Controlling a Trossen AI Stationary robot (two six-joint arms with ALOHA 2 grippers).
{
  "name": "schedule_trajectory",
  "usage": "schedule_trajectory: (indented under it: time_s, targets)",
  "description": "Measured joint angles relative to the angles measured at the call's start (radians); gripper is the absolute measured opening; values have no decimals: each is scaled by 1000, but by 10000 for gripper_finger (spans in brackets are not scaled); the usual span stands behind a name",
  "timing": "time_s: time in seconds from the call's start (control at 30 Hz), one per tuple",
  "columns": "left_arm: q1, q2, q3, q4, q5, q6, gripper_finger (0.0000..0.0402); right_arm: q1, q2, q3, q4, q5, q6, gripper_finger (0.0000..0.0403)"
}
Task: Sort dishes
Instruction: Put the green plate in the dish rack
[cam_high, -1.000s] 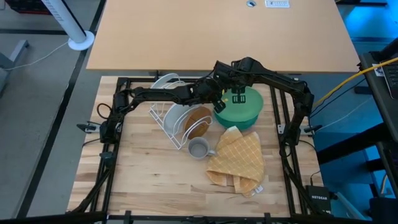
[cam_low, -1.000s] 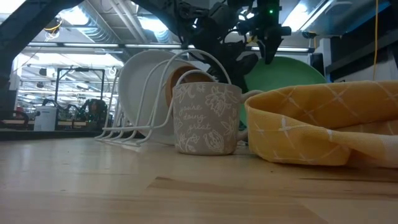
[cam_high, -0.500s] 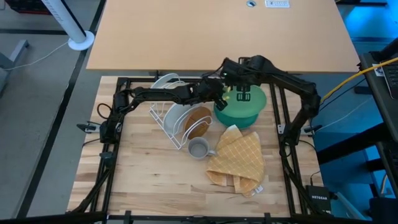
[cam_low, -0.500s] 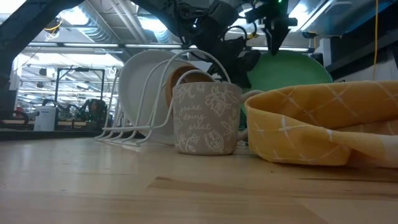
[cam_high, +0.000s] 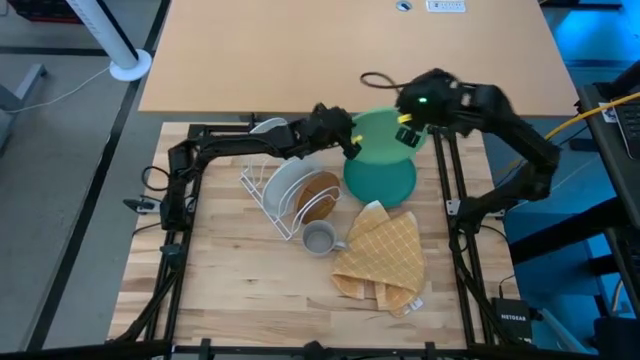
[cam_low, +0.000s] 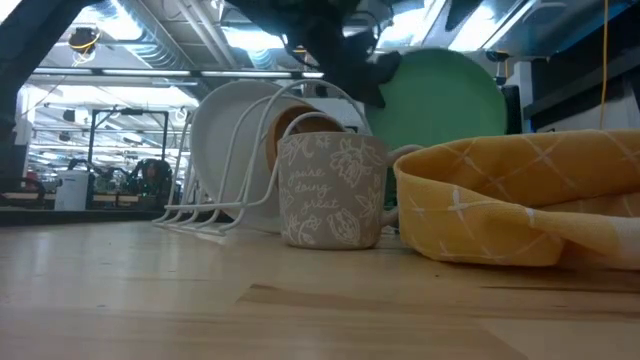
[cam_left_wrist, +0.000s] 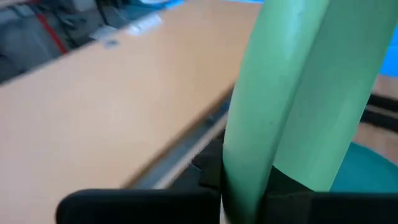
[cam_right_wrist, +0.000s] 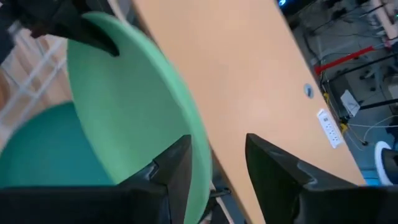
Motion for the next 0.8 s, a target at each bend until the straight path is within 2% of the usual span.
schedule_trajectory:
  time_s: [0.2, 0.33, 0.5, 0.63, 0.8]
  targets:
    - [20, -92, 0, -10, -99, 64, 10, 0, -100, 0, 26, -7, 93, 154]
    - [21, -178, 1, -20, -212, 160, 10, 0, -133, 0, 32, -13, 140, 154]
    - [-9, -304, 1, -139, -368, 230, 9, 0, -139, -21, 36, -26, 143, 154]
    - [-58, -406, 2, -287, -508, 193, 9, 0, -139, -65, 52, -20, 126, 154]
    - [-151, -480, 2, -500, -691, 71, 9, 0, -138, -132, 108, 1, 107, 154]
